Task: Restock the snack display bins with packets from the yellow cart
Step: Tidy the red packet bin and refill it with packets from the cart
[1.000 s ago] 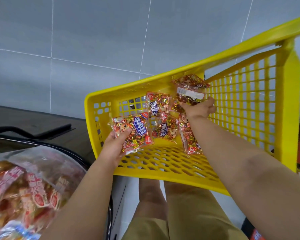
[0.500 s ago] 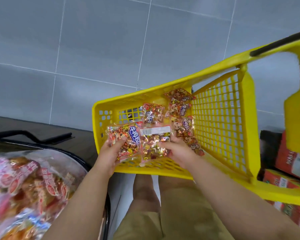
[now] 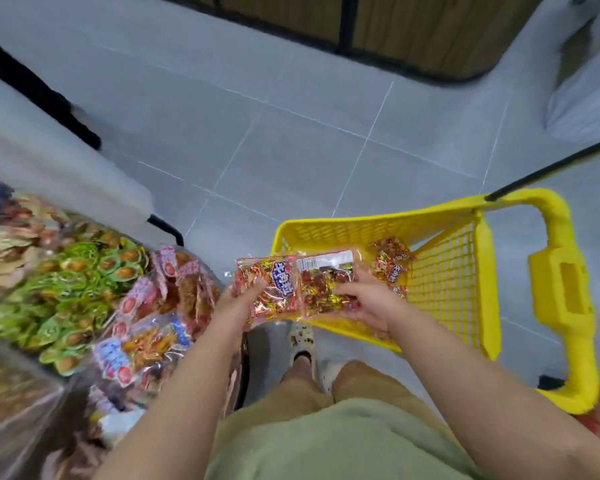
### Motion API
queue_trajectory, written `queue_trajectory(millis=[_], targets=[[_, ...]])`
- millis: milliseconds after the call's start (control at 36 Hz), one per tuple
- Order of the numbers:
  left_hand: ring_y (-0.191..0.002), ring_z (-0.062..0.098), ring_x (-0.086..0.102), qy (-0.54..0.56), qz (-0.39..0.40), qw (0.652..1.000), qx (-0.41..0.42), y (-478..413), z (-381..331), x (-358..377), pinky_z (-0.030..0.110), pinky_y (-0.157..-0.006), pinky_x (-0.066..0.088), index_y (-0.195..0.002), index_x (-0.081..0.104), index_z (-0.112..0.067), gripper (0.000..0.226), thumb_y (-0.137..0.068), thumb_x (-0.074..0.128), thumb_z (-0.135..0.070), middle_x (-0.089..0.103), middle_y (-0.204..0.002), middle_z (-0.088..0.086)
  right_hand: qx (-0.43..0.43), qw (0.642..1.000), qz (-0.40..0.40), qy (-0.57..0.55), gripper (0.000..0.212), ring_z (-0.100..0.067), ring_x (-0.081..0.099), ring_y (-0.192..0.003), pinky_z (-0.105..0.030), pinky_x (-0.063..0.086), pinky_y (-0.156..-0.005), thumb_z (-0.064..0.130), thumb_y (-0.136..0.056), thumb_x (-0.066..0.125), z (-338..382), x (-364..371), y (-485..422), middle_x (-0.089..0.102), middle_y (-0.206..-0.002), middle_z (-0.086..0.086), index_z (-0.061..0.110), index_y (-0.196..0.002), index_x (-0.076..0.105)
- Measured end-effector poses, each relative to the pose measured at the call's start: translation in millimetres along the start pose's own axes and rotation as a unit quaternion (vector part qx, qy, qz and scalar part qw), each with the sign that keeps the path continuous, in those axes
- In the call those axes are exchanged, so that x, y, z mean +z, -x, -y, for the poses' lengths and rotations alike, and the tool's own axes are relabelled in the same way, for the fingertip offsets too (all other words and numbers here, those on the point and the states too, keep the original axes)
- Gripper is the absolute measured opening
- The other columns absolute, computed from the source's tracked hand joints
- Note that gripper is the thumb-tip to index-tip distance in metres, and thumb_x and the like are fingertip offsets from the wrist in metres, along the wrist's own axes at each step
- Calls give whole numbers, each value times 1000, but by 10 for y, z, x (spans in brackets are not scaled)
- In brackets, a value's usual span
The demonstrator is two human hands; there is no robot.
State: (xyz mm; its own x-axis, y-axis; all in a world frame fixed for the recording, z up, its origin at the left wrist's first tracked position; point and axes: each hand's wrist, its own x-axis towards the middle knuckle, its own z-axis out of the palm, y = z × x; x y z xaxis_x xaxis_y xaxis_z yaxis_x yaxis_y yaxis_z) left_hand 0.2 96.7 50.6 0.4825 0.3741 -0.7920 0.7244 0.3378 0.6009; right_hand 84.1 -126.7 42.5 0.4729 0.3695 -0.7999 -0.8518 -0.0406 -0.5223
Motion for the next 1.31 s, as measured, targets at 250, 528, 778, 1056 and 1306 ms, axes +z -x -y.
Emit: queue_trajectory(millis=[250, 528, 778, 1056, 1306], targets=[[-126, 29, 50, 161, -114, 980, 13, 895, 640, -679, 56, -105, 40, -148, 29, -34, 111, -54, 84, -51, 50, -143, 1, -86, 956, 67, 271, 58, -23, 66, -82, -35, 58, -74, -12, -75, 65, 1, 667, 426, 67, -92, -10, 22, -120, 55], [-77, -1, 53, 299, -269, 913, 65, 1736, 1453, -1433, 25, -63, 41, -117, 46, -44, 47, -81, 74, -34, 57, -87, -22, -191, 905, 150, 349, 55, -10, 60, -80, -29, 56, -67, 8, -82, 66, -528, 1799, 673, 56, -88, 10, 24, -131, 47], [-90, 14, 58, 315, -392, 858, 109, 2334, 1992, -2446, 26, -68, 51, -103, 58, -31, 31, -78, 76, -36, 62, -97, -11, -286, 818, 219, 448, 34, 5, 48, -42, -13, 38, -43, 25, -75, 56, -1115, 3053, 1091, 57, -85, 13, 39, -106, 49], [-102, 10, 61, 279, -439, 833, 186, 2744, 2245, -3920, 27, -82, 46, -117, 57, -29, 48, -75, 79, -38, 63, -116, -5, -209, 868, 212, 397, 14, -15, 62, -52, -28, 53, -54, 25, -80, 67, -1626, 4616, 1306, 62, -72, -3, 16, -84, 57], [-112, 18, 57, 292, -427, 823, 233, 2786, 2166, -4747, 33, -90, 37, -138, 48, -21, 68, -78, 75, -39, 60, -125, -7, -35, 893, 204, 399, 40, -20, 63, -83, -18, 51, -46, 39, -88, 62, -1893, 5518, 1213, 52, -123, -14, 8, -113, 59]])
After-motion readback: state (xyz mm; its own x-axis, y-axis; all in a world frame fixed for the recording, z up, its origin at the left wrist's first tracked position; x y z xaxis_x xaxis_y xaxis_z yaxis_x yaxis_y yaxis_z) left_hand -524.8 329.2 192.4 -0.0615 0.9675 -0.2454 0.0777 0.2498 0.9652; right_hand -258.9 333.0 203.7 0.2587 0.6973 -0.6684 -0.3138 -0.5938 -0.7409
